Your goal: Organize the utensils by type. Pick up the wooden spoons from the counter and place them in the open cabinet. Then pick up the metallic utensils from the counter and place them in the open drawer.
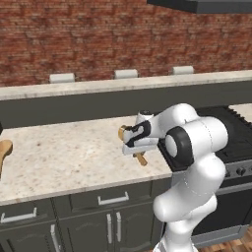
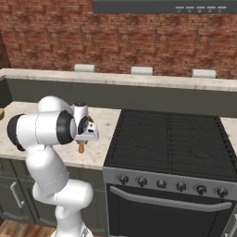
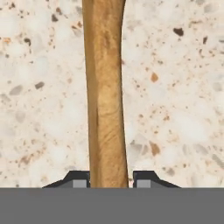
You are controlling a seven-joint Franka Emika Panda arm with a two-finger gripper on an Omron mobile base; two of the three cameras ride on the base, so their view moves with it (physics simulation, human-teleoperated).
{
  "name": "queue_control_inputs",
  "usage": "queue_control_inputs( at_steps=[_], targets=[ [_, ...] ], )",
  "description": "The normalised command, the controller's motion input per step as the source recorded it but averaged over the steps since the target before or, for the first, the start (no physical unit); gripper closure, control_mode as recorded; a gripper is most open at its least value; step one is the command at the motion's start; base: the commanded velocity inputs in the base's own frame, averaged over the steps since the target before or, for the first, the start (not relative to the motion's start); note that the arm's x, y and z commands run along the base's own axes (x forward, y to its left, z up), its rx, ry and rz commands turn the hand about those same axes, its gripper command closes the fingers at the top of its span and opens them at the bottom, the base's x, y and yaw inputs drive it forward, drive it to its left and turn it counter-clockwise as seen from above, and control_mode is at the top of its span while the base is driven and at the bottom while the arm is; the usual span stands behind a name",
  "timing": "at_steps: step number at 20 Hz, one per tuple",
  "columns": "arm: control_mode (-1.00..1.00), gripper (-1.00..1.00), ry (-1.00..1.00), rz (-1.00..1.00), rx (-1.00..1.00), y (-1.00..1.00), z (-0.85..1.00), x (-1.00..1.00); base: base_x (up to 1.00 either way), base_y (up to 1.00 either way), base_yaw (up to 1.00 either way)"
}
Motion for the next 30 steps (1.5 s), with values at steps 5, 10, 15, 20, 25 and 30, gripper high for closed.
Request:
queue_control_inputs(
  at_steps=[5, 10, 15, 20, 25, 30],
  targets=[
    [-1.0, 1.0, -0.06, 0.16, -0.06, 0.0, 0.78, -0.01, 0.0, 0.0, 0.0],
    [-1.0, 1.0, -0.03, 0.17, -0.05, -0.06, 0.75, -0.11, 0.0, 0.0, 0.0],
    [-1.0, 1.0, 0.0, 0.15, -0.02, -0.13, 0.83, -0.27, 0.0, 0.0, 0.0],
    [-1.0, 1.0, 0.0, 0.04, 0.0, -0.04, 0.88, -0.62, 0.0, 0.0, 0.0],
    [-1.0, 1.0, 0.0, 0.0, 0.0, 0.0, 0.87, -0.68, 0.0, 0.0, 0.0],
    [-1.0, 1.0, 0.0, 0.0, 0.0, -0.07, 0.58, -0.65, 0.0, 0.0, 0.0]
  ],
)
